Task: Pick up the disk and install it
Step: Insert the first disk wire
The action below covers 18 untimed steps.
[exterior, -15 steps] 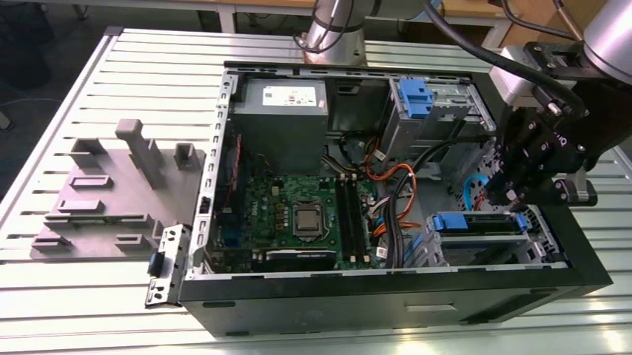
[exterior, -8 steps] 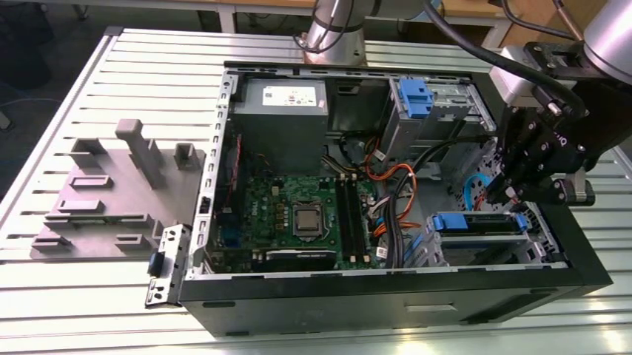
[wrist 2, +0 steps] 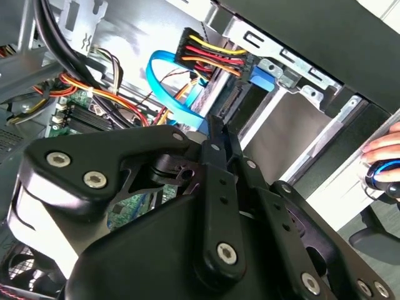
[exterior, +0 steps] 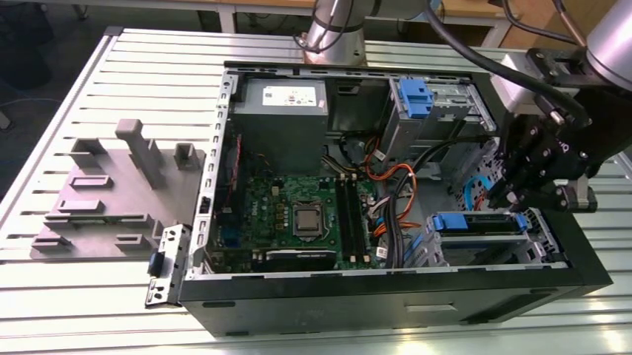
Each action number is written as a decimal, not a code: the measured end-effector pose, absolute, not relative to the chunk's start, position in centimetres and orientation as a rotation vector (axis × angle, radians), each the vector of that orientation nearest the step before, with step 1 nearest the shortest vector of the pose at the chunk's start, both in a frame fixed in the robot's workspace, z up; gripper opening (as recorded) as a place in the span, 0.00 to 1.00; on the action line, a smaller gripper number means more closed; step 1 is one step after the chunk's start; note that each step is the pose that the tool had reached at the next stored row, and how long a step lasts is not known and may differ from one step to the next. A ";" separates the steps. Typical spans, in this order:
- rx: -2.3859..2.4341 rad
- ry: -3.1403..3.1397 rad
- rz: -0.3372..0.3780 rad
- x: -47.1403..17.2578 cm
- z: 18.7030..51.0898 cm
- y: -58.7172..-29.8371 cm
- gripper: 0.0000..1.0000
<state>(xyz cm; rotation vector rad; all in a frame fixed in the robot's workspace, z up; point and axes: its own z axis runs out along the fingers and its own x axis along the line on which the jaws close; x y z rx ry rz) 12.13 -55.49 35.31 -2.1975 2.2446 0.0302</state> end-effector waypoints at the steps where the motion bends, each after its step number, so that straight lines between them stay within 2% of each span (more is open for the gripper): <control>1: -2.196 2.242 0.034 12.1 35.2 -55.6 0.16; 11: -2.179 2.206 0.078 11.8 34.5 -56.4 0.16; 18: -2.179 2.194 0.076 11.4 33.9 -56.7 0.16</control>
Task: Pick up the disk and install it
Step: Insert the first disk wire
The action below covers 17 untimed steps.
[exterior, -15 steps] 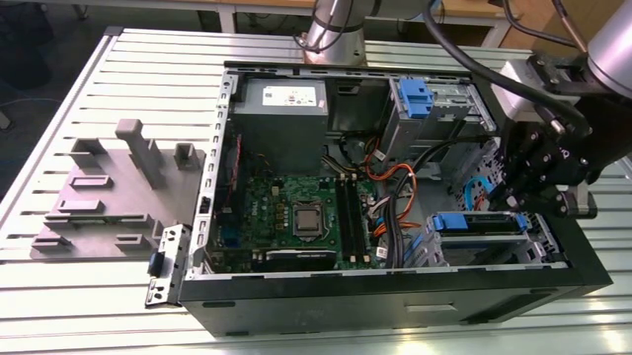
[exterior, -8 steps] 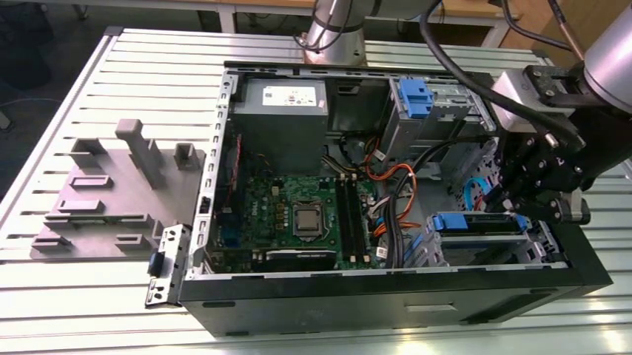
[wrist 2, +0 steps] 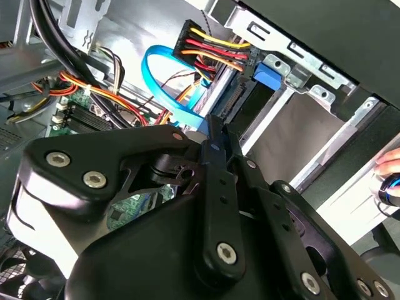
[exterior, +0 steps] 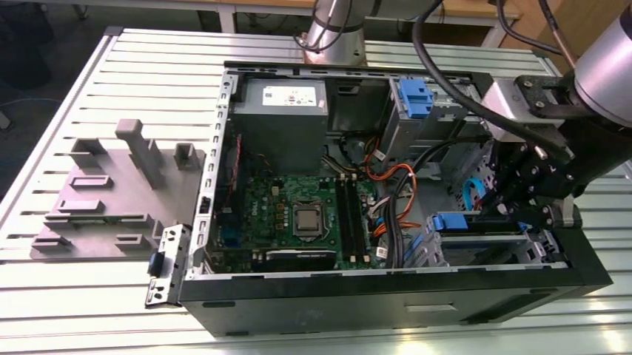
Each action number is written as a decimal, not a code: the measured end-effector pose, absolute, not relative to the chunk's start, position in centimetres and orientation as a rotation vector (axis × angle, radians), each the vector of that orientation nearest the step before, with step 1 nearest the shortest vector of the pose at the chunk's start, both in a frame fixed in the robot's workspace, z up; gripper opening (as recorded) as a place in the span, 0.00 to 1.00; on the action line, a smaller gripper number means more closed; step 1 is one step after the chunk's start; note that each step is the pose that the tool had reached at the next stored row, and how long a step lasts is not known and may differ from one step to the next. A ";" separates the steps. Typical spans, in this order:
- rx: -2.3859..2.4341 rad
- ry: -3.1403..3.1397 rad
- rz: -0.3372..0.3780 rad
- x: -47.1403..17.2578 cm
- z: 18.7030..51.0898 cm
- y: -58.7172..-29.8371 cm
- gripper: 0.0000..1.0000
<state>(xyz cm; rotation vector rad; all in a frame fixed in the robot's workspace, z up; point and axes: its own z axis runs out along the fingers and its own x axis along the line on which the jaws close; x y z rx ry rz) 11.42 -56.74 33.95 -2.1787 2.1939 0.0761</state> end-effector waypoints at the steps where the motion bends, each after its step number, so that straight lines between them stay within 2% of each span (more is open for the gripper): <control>1: -2.178 2.192 0.076 11.4 33.9 -56.8 0.16; 17: -2.166 2.173 0.076 11.1 33.6 -57.1 0.16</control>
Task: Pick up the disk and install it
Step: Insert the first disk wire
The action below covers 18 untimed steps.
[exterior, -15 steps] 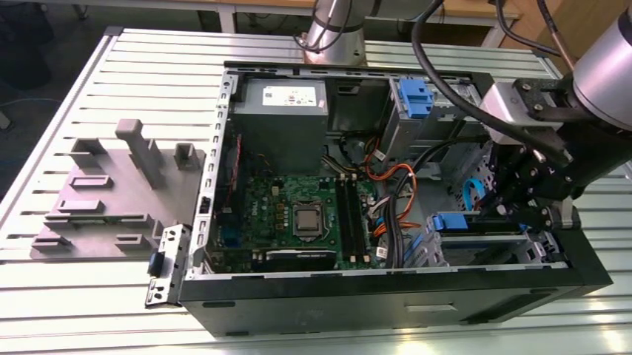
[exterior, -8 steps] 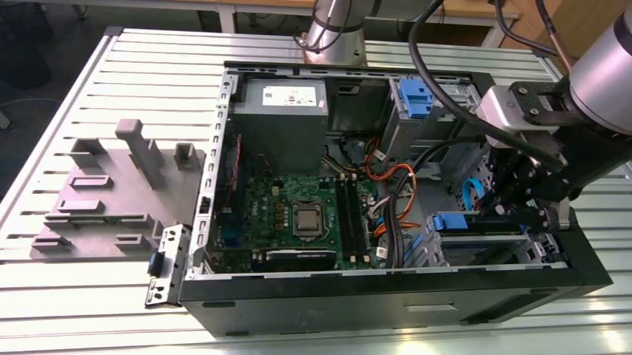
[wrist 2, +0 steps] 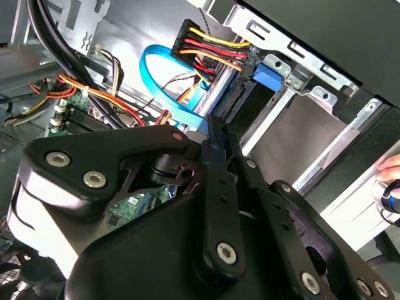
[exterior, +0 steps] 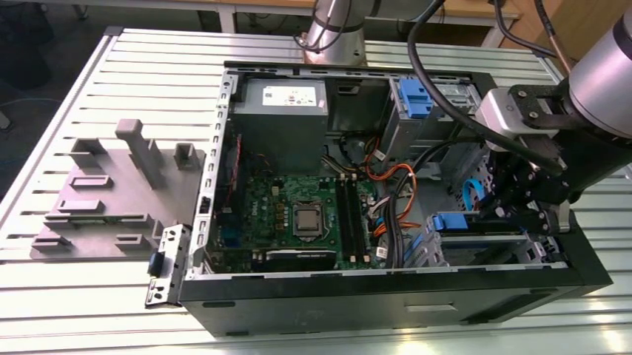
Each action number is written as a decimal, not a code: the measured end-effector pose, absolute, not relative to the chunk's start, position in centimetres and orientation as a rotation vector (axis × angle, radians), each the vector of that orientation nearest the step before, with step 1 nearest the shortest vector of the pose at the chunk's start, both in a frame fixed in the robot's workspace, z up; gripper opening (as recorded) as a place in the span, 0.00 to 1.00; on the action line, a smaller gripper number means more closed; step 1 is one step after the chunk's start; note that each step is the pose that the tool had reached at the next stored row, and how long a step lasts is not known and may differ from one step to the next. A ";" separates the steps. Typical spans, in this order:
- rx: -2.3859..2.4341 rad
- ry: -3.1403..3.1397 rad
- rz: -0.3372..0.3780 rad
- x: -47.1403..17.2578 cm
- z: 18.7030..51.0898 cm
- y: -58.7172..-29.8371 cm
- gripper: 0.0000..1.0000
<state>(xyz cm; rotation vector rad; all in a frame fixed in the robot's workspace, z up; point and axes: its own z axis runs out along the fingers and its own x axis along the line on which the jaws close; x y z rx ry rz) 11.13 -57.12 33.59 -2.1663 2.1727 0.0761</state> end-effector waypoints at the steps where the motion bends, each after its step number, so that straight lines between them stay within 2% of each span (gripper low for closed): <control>1: -2.166 2.173 0.076 11.1 33.6 -57.1 0.16; 18: -2.186 2.127 0.052 10.9 33.7 -57.4 0.16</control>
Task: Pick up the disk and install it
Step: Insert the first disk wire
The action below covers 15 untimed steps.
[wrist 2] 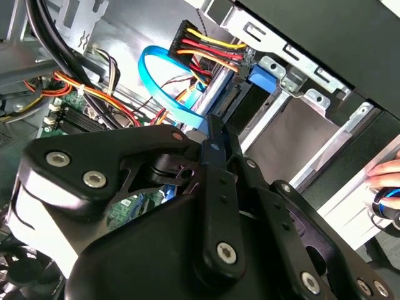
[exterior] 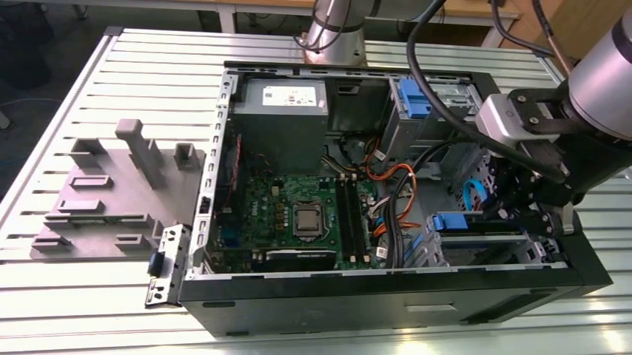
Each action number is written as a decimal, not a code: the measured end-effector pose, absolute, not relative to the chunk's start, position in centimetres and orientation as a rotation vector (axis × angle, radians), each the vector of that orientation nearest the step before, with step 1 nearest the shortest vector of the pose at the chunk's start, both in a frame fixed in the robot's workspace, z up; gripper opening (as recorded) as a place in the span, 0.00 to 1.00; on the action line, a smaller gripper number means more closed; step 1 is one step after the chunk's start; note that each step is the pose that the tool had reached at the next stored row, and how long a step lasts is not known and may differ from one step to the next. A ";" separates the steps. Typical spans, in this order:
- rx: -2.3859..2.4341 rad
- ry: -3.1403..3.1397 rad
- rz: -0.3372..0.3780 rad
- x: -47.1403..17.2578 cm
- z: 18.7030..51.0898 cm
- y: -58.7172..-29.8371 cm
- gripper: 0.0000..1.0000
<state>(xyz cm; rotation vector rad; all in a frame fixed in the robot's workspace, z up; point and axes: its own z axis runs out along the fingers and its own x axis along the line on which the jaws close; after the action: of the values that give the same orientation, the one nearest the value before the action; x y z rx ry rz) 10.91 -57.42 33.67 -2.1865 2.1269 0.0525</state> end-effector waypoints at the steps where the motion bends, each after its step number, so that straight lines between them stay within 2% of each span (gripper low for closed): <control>1: -2.188 2.124 0.052 10.9 33.7 -57.5 0.16; 15: -2.199 2.099 0.044 10.6 33.6 -57.5 0.16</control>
<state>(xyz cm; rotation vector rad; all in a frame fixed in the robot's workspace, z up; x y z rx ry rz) 10.58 -57.49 33.61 -2.1991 2.0988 0.0443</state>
